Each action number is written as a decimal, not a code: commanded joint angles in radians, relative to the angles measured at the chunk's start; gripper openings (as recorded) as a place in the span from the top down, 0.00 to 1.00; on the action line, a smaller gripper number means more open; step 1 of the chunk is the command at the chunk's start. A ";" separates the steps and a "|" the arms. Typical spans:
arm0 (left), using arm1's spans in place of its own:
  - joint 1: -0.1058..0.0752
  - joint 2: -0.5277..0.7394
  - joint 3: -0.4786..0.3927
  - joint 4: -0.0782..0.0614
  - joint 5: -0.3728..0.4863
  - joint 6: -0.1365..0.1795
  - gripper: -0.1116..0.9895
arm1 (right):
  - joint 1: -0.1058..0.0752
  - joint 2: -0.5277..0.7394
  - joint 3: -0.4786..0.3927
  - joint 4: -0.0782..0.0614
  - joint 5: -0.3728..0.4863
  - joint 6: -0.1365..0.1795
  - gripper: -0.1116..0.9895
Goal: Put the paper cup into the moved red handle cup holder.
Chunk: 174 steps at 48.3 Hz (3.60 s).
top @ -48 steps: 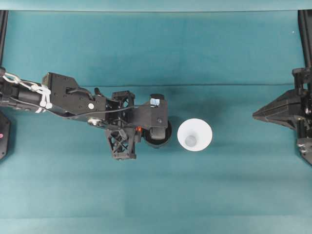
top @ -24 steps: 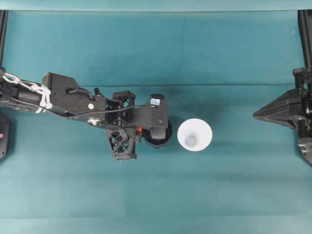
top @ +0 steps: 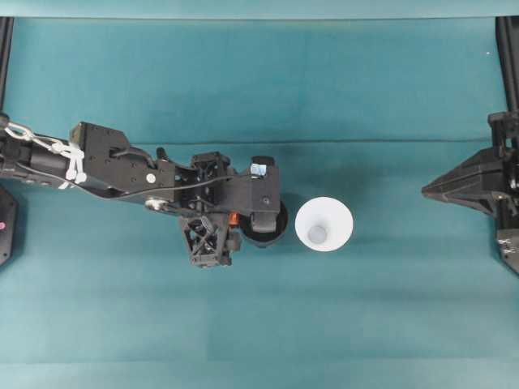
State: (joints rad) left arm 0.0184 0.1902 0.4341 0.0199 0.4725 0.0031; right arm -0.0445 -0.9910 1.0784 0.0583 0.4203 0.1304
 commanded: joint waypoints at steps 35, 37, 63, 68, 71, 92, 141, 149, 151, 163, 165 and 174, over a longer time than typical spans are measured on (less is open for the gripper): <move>-0.005 -0.393 -0.008 0.002 0.311 0.058 0.06 | -0.002 -0.009 -0.015 0.005 0.069 0.011 1.00; -0.005 -0.413 -0.006 0.002 0.311 0.058 0.06 | -0.003 -0.012 -0.015 0.005 0.080 0.011 1.00; -0.005 -0.488 0.046 0.002 0.314 0.055 0.06 | -0.003 0.038 -0.092 0.002 0.166 0.009 1.00; -0.005 -0.492 0.052 0.002 0.313 0.055 0.06 | -0.003 0.103 -0.149 -0.005 0.201 0.008 0.99; -0.005 -0.497 0.060 0.002 0.316 0.055 0.06 | -0.002 0.153 -0.178 -0.006 0.232 0.008 0.99; -0.003 -0.558 0.126 0.002 0.314 0.043 0.06 | -0.075 0.517 -0.385 -0.006 0.347 0.028 0.66; -0.005 -0.552 0.149 0.002 0.259 0.037 0.06 | -0.110 0.954 -0.500 0.009 0.279 0.064 0.02; -0.005 -0.545 0.149 0.003 0.259 0.037 0.06 | -0.110 1.003 -0.495 0.011 0.250 0.064 0.02; -0.005 -0.546 0.150 0.002 0.259 0.037 0.06 | -0.109 1.015 -0.494 0.012 0.245 0.064 0.02; -0.005 -0.546 0.152 0.002 0.259 0.037 0.06 | -0.103 1.057 -0.494 0.032 0.239 0.066 0.04; -0.005 -0.546 0.152 0.002 0.259 0.037 0.06 | -0.103 1.057 -0.494 0.032 0.235 0.066 0.06; -0.005 -0.545 0.152 0.002 0.259 0.035 0.06 | -0.103 1.057 -0.494 0.032 0.230 0.066 0.19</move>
State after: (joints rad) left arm 0.0153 -0.3482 0.5952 0.0199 0.7363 0.0414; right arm -0.1503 0.0706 0.5890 0.0874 0.6550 0.1856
